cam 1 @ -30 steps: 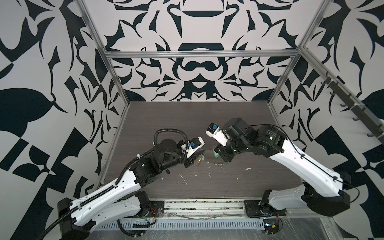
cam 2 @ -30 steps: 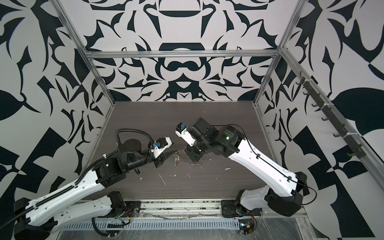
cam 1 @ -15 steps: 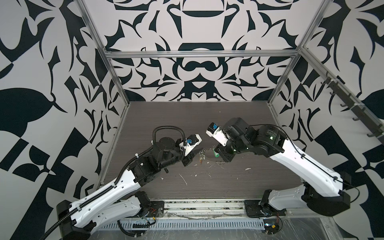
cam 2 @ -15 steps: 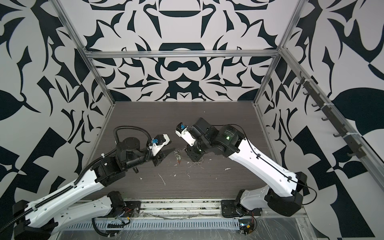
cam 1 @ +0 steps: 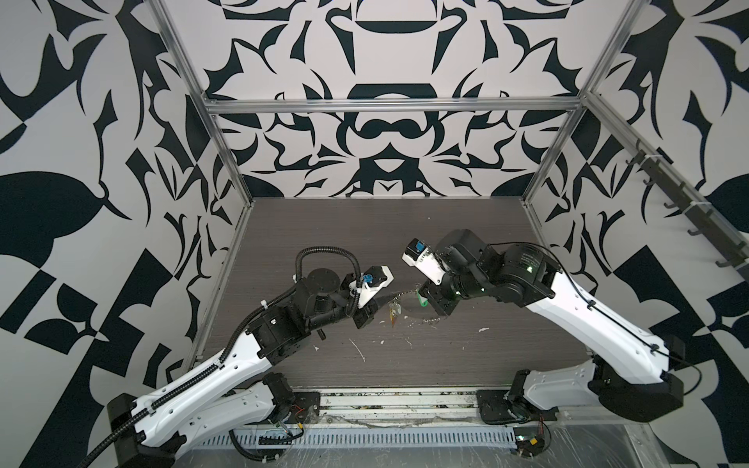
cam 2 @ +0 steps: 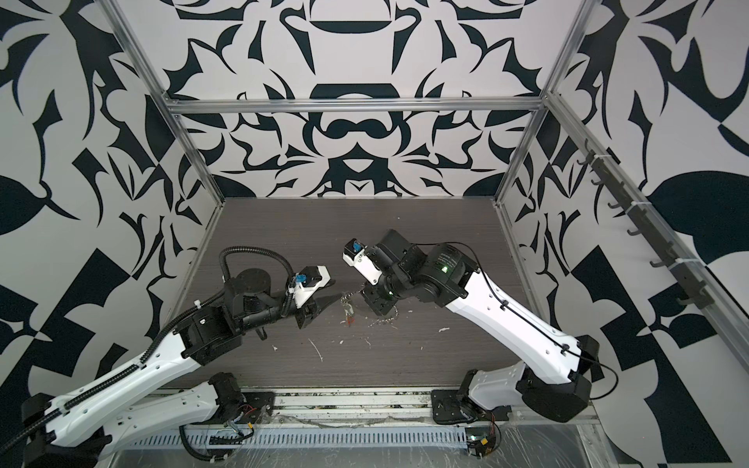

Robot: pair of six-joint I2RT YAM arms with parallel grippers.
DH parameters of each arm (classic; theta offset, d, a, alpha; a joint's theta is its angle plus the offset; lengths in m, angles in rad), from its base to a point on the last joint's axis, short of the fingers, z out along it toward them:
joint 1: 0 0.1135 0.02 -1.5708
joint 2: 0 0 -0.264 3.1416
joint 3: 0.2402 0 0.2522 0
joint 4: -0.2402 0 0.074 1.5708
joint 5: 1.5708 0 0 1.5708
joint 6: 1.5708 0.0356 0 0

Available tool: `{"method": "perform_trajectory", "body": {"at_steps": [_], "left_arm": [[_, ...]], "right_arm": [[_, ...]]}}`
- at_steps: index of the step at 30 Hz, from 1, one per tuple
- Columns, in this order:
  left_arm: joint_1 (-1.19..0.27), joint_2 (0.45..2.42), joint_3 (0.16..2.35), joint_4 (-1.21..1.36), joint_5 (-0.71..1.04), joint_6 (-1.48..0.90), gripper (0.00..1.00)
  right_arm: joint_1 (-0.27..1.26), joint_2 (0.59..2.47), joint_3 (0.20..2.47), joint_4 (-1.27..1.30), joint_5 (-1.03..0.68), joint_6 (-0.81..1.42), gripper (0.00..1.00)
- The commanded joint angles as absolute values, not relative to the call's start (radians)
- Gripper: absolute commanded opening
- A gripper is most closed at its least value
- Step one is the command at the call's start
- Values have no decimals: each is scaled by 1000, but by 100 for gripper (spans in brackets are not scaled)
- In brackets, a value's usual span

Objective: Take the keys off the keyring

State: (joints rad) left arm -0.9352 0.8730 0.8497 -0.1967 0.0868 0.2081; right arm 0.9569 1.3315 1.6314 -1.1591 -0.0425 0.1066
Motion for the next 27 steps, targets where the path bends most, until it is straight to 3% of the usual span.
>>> {"method": "perform_trajectory", "body": {"at_steps": [1, 27], "left_arm": [[-931, 865, 887, -205, 125, 200, 39], [-931, 945, 855, -5, 274, 303, 37]], "right_arm": [[953, 1308, 1642, -1135, -22, 123, 0], [953, 1365, 1689, -1159, -69, 120, 0]]}}
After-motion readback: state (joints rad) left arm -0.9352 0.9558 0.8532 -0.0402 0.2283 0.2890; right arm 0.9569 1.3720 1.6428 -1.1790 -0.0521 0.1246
